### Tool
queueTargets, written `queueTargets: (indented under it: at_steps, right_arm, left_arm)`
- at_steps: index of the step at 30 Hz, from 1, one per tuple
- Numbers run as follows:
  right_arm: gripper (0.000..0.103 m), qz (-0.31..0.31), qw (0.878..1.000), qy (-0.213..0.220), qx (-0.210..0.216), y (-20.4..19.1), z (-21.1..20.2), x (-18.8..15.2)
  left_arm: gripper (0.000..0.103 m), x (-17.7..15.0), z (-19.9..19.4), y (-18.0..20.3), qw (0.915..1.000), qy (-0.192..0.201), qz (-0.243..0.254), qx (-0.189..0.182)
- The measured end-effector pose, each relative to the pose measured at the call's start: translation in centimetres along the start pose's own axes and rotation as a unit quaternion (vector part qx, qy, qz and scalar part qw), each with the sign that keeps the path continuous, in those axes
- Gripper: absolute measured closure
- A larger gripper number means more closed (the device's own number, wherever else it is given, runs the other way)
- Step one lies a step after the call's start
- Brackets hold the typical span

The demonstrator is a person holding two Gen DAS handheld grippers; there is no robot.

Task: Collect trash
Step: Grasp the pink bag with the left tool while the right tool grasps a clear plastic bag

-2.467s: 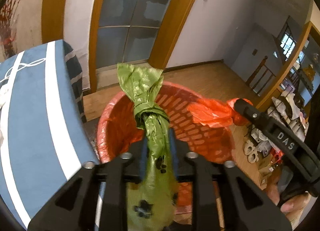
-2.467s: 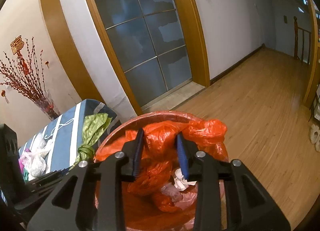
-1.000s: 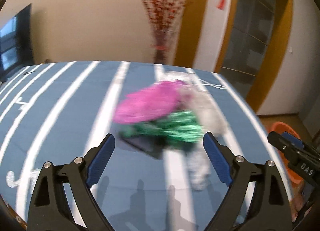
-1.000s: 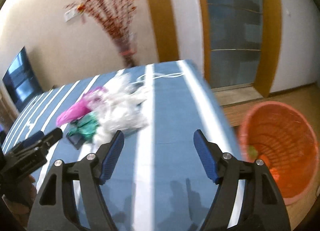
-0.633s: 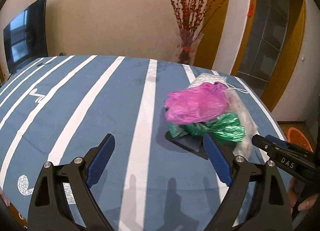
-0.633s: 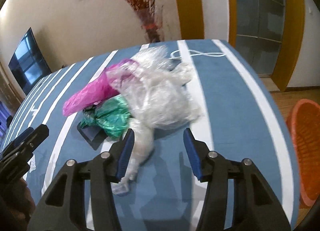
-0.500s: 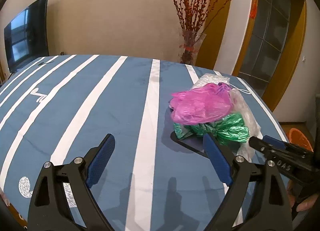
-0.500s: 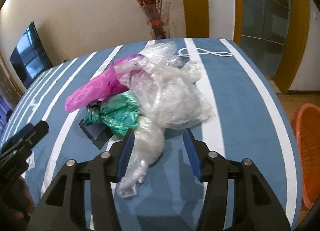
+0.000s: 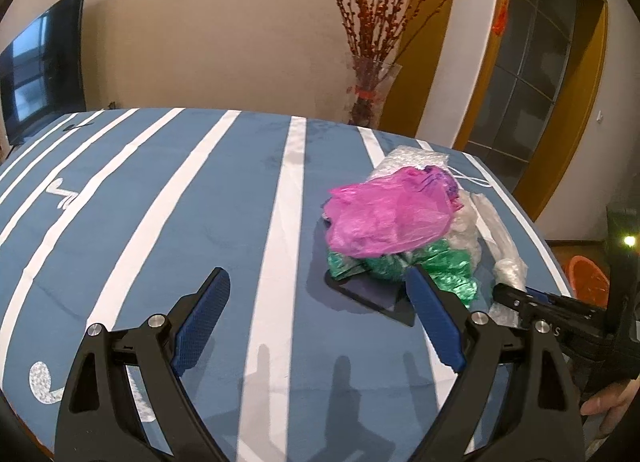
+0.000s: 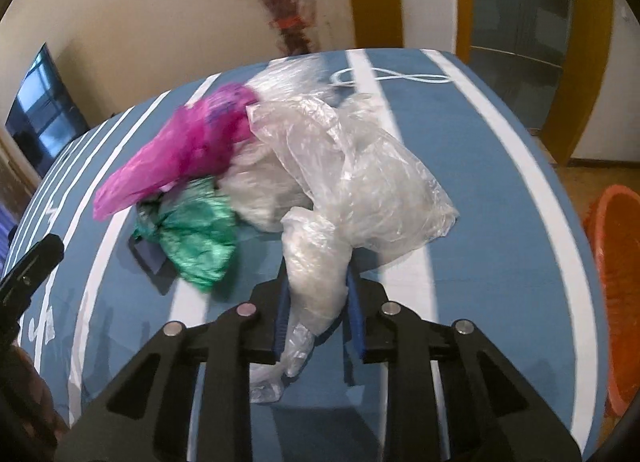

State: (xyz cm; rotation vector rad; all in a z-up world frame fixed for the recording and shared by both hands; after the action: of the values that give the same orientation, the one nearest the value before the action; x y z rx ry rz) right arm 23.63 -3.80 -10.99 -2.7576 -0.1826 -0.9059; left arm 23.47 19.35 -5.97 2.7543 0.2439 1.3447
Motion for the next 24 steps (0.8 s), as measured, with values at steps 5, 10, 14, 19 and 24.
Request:
queueTargets:
  at_steps: [5, 10, 14, 19, 24]
  right_arm:
    - [0.078, 0.010, 1.000, 0.019, -0.020, 2.6, -1.5, 0.1]
    - [0.078, 0.026, 0.999, 0.029, -0.025, 4.8, -2.6, 0.4]
    - [0.078, 0.036, 0.999, 0.027, -0.028, 6.3, -2.5, 0.3]
    - [0.078, 0.042, 0.998, 0.022, -0.030, 7.3, -2.4, -0.1]
    - [0.078, 0.047, 0.998, 0.024, -0.029, 7.9, -2.7, -0.3]
  left_arm:
    - [0.014, 2.2, 0.2, 2.1, 0.9998, 0.012, 0.000, -0.015]
    - [0.014, 4.9, 1.9, 6.0, 0.9993, 0.014, 0.029, -0.021]
    - [0.014, 5.4, 4.5, 8.8, 0.9979, -0.006, 0.064, -0.007]
    - [0.021, 4.0, 7.9, 9.6, 0.9944, -0.042, 0.092, 0.029]
    - [0.053, 3.2, 9.4, 8.7, 0.9941, -0.068, 0.079, 0.030]
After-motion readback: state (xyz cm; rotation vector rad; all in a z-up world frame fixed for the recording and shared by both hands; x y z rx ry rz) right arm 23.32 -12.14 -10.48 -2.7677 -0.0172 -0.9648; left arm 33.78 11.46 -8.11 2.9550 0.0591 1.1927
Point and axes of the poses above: each gripper's, at about its wrist camera, not at the fingertips, and z roughly the way its jaws point, y to its right, x to its top, the point moved 7 cm from there along z, roughly the way its jaws point, and after that the axes turned 2 degrees about x, right-handed, at the moved point
